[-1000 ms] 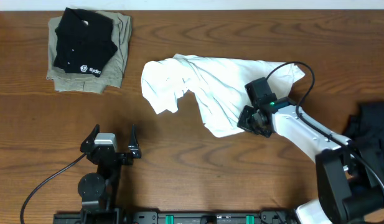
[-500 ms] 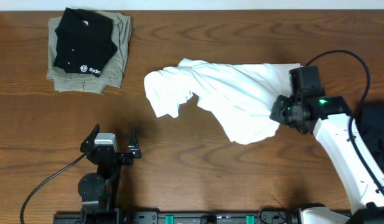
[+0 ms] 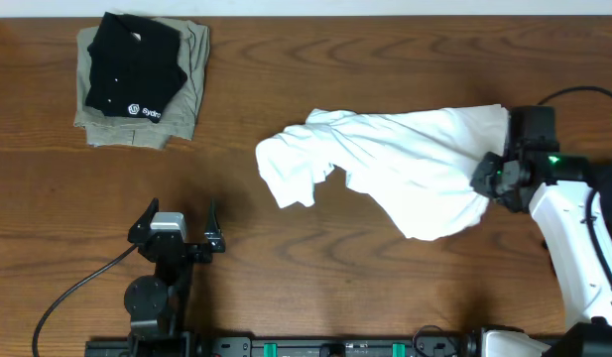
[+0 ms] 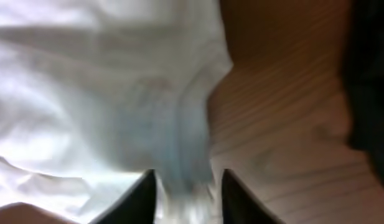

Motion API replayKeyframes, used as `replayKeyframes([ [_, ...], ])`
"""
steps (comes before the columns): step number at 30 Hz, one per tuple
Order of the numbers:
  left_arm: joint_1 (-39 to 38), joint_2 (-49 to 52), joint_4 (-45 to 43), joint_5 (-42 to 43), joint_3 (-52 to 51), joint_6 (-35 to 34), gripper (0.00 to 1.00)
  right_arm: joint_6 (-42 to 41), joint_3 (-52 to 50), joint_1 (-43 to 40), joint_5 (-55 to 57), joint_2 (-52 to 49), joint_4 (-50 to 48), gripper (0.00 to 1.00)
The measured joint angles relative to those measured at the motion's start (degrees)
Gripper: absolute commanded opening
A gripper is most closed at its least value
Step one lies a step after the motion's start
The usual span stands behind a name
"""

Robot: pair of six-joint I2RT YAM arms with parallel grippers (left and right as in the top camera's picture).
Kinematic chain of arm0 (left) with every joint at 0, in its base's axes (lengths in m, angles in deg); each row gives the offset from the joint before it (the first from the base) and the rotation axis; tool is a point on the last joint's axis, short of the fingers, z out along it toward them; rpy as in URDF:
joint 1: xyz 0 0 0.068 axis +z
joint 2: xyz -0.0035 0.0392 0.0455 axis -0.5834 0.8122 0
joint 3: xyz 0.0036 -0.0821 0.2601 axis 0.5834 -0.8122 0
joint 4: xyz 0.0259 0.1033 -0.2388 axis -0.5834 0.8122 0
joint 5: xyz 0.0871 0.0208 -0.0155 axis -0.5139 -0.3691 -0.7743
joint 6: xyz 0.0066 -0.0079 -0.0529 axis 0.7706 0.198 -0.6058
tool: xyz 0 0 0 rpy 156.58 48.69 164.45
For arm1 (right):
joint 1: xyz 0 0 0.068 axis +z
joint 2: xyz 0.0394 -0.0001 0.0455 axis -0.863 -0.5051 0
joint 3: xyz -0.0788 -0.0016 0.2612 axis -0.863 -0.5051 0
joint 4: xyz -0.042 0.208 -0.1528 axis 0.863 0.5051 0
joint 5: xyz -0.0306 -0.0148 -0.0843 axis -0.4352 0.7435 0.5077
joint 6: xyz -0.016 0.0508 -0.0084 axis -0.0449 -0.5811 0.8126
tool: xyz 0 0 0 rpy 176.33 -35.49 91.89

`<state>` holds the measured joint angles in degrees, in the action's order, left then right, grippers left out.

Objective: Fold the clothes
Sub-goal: 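Lower the right gripper onto the white shirt's right hem and grasp, then reach the left gripper to the white shirt's left side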

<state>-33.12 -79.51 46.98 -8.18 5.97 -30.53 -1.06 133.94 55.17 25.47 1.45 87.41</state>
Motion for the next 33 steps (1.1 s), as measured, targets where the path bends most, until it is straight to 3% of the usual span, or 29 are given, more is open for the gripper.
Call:
replayKeyframes([
  [8, 0.0, 0.0, 0.0, 0.0, 0.0, 0.0, 0.98, 1.6, 0.0, -2.1, -1.3, 0.0, 1.2, 0.53],
  [15, 0.0, 0.0, -0.1, 0.4, 0.0, -0.8, 0.98, 8.0, 0.0, 0.0, -21.0, 0.1, 6.1, 0.64],
  [20, 0.0, 0.0, -1.0, 4.5, 0.0, -9.1, 0.98, 8.0, 0.0, 5.2, -25.7, 0.1, 8.0, 0.69],
  [24, 0.0, 0.0, -1.6, 11.2, 0.0, -21.6, 0.98, 7.0, 0.0, 9.5, -27.0, 0.1, 7.2, 0.71],
  [27, 0.0, 0.0, -2.0, 15.6, 0.0, -30.5, 0.98, 6.8, 0.0, 12.9, -27.4, 0.1, 5.7, 0.78],
  [33, 0.0, 0.1, -9.1, 26.6, -0.3, -35.0, 0.98, 6.4, 0.0, 19.8, -26.0, 0.1, 2.9, 0.85],
])
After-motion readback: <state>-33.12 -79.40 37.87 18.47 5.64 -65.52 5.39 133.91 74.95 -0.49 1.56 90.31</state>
